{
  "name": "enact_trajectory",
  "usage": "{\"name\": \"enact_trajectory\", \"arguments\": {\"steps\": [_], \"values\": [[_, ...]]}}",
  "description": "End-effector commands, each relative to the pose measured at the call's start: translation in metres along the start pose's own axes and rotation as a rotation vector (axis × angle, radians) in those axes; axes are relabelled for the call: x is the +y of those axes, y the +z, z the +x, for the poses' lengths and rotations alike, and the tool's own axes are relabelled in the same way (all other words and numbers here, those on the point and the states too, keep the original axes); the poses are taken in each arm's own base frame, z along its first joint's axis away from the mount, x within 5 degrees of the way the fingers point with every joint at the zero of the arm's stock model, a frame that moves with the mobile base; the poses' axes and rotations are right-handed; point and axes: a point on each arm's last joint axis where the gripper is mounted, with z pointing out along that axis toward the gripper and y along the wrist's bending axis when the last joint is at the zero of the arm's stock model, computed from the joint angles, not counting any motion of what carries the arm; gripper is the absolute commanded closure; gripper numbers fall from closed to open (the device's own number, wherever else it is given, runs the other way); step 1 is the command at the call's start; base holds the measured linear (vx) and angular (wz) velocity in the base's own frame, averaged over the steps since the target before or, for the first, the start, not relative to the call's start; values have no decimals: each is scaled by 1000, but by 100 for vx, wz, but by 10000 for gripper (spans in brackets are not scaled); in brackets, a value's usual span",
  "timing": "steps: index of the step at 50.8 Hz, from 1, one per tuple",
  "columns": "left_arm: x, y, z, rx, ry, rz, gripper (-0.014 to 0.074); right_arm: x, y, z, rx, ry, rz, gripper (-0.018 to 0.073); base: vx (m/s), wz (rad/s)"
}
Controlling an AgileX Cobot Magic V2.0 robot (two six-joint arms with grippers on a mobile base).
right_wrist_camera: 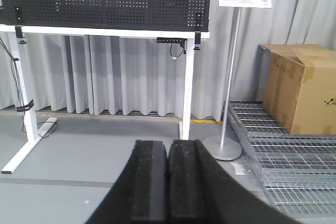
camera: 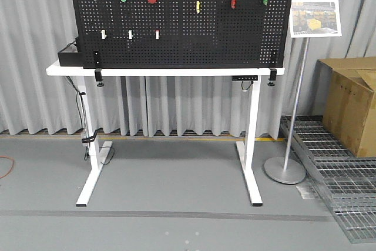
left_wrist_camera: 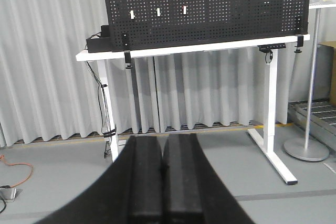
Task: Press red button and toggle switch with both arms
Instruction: 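Drive the base forward toward the black pegboard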
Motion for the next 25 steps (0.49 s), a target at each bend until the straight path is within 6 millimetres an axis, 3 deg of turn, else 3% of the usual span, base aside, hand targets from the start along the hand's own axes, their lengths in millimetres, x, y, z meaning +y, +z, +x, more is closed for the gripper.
{"name": "enact_trajectory", "arguments": {"steps": [1, 25], "values": [[0, -1, 1, -71, -18, -10, 594, 0, -1, -4, -81, -10, 2, 559, 1, 0], [0, -1, 1, -71, -18, -10, 594, 0, -1, -4, -81, -10, 2, 559, 1, -1]]}}
